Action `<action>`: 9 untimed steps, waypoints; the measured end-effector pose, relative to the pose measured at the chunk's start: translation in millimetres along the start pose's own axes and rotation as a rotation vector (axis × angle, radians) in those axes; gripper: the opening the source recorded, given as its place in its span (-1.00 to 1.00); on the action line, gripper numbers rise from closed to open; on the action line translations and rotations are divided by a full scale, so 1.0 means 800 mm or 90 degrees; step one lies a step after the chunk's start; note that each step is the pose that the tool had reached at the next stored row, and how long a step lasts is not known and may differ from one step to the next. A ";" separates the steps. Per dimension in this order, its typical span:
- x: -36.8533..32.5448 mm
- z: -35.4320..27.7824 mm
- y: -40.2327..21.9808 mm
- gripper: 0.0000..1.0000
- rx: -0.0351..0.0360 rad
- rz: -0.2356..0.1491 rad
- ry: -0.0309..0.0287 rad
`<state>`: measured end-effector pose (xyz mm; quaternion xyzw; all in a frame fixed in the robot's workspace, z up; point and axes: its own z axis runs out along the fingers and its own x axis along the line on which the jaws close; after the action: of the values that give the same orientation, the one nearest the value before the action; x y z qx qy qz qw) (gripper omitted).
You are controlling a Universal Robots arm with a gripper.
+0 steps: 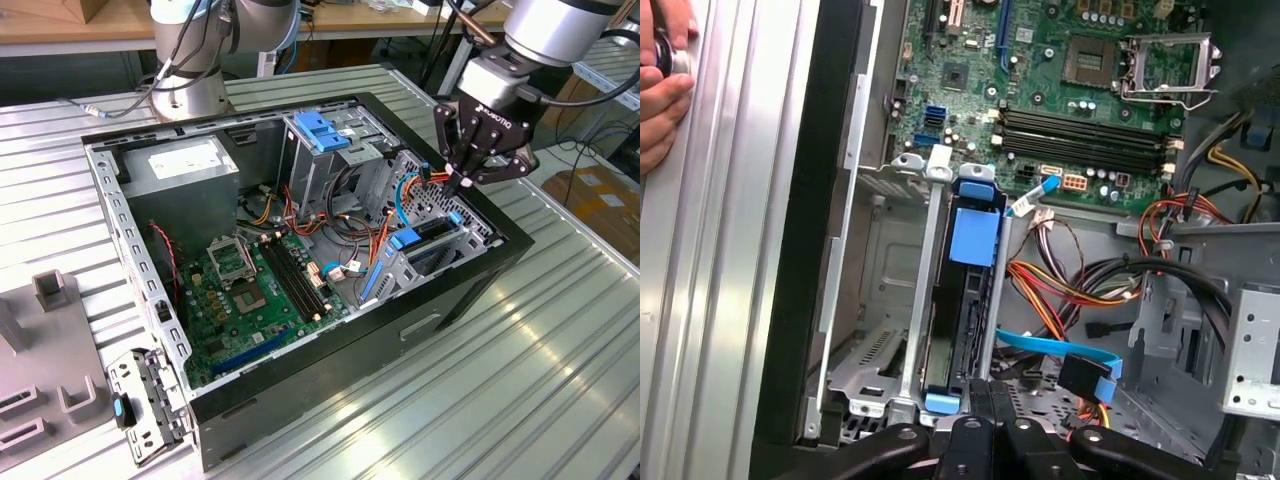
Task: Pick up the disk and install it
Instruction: 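Insert the first disk wire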
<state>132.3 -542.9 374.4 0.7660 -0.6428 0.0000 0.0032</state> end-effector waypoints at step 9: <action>0.0002 -0.0003 -0.0014 -0.79 0.0000 -0.068 0.0003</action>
<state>133.4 -542.9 374.7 0.7994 -0.6008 0.0001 0.0033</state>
